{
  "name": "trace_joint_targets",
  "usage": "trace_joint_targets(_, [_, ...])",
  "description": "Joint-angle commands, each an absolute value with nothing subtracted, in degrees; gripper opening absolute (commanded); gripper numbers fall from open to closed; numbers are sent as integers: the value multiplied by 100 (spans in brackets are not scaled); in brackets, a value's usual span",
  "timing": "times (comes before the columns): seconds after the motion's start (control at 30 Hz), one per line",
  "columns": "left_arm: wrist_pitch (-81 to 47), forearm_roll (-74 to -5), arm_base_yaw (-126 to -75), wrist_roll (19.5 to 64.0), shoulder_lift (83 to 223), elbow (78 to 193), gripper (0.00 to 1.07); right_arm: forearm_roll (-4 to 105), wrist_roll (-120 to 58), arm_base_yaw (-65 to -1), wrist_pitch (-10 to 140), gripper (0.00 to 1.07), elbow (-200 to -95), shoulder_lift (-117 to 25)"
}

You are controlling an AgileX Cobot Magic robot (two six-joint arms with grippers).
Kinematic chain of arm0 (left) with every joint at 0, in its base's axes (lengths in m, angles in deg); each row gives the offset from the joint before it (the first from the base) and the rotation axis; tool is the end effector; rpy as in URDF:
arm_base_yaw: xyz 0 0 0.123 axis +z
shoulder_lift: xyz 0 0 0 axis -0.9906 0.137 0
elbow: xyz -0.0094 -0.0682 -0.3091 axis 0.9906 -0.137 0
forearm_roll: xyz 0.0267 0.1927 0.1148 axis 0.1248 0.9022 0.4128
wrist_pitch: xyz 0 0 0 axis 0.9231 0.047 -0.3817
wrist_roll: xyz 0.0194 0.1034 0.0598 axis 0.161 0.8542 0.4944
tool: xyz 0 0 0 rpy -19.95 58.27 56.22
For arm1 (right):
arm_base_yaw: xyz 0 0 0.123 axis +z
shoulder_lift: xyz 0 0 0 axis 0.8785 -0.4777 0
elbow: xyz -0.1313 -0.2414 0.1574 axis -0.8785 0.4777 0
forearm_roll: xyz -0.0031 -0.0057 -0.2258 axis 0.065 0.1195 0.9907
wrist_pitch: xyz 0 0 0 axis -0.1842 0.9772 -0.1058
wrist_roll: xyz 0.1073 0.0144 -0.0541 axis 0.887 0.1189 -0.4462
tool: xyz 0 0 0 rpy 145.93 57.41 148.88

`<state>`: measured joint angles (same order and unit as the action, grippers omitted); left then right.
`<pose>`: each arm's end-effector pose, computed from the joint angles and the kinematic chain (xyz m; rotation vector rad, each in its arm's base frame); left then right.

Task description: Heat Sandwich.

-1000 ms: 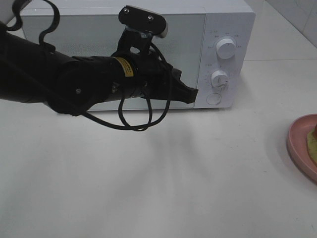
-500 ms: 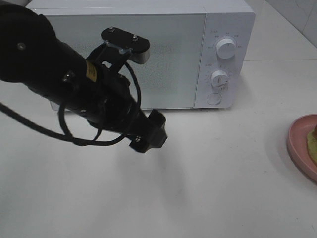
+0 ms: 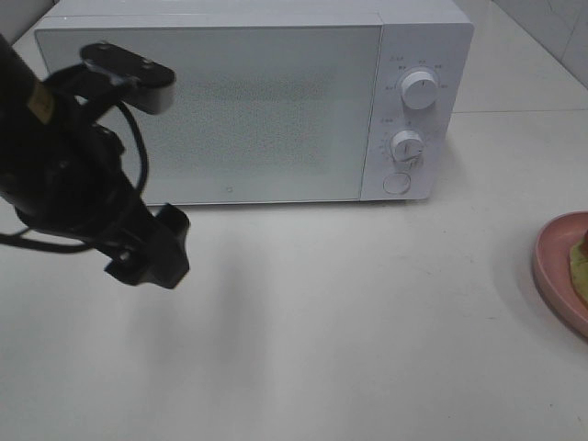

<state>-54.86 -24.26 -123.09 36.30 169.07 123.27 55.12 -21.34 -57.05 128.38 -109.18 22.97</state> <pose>0.2024 -0.1746 0.2660 0.9535 2.6502 -0.1659 -0.0332 -0.0100 0.2549 0.0163 2.0186 0.0213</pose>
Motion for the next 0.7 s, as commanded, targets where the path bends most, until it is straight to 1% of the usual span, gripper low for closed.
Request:
trace_joint_targets(0.03, [-5772,-2610,-11765,3596,16689,12315,104,5523,-2180,-5751,12797,76,-10895,2446])
trace_joint_targets(0.07, [-5967,-2667,-11375,3653,16580,12315,104,5523,-2180,-5751,12797,76,-10895,2446])
trace_joint_targets(0.13, [-6150,-2690,-11014,3722,16460,12315,104,5523,-2180,-5751,12797,76,-10895,2446])
trace_joint_targets(0.17, [-6150,-2690,-11014,3722,16460,12315,104,5523,-2180,-5751,12797,76,-10895,2446])
trace_joint_targets(0.2, [-6242,-2707,-10808,3796,16397,12315,104,5523,-2180,-5751,12797,76,-10895,2446])
trace_joint_targets(0.23, [-6379,-2850,-10361,3905,16271,12304,104,5523,-2180,-5751,12797,76,-10895,2446])
trace_joint_targets(0.3, [-6425,-2999,-9948,4060,16116,12258,104,5523,-2180,-5751,12797,76,-10895,2446])
trace_joint_targets(0.33, [-6425,-2999,-9948,4060,16116,12258,104,5523,-2180,-5751,12797,76,-10895,2446])
trace_joint_targets(0.37, [-6425,-3068,-9771,4129,16013,12224,104,5523,-2180,-5751,12797,76,-10895,2446])
trace_joint_targets(0.4, [-6385,-3188,-9358,4152,15801,12103,104,5523,-2180,-5751,12797,76,-10895,2446])
trace_joint_targets(0.43, [-6345,-3223,-9175,4152,15715,12040,104,5523,-2180,-5751,12797,76,-10895,2446])
trace_joint_targets(0.47, [-6345,-3223,-9175,4152,15715,12040,104,5523,-2180,-5751,12797,76,-10895,2446])
trace_joint_targets(0.53, [-6288,-3303,-8785,4146,15382,11845,104,5523,-2180,-5751,12797,76,-10895,2446])
trace_joint_targets(0.57, [-6322,-3303,-8688,4140,15262,11788,104,5523,-2180,-5751,12797,76,-10895,2446])
trace_joint_targets(0.67, [-6408,-3309,-8573,4129,15039,11679,104,5523,-2185,-5751,12797,76,-10895,2446])
trace_joint_targets(0.7, [-6471,-3303,-8545,4129,14775,11536,104,5523,-2185,-5751,12797,76,-10895,2446])
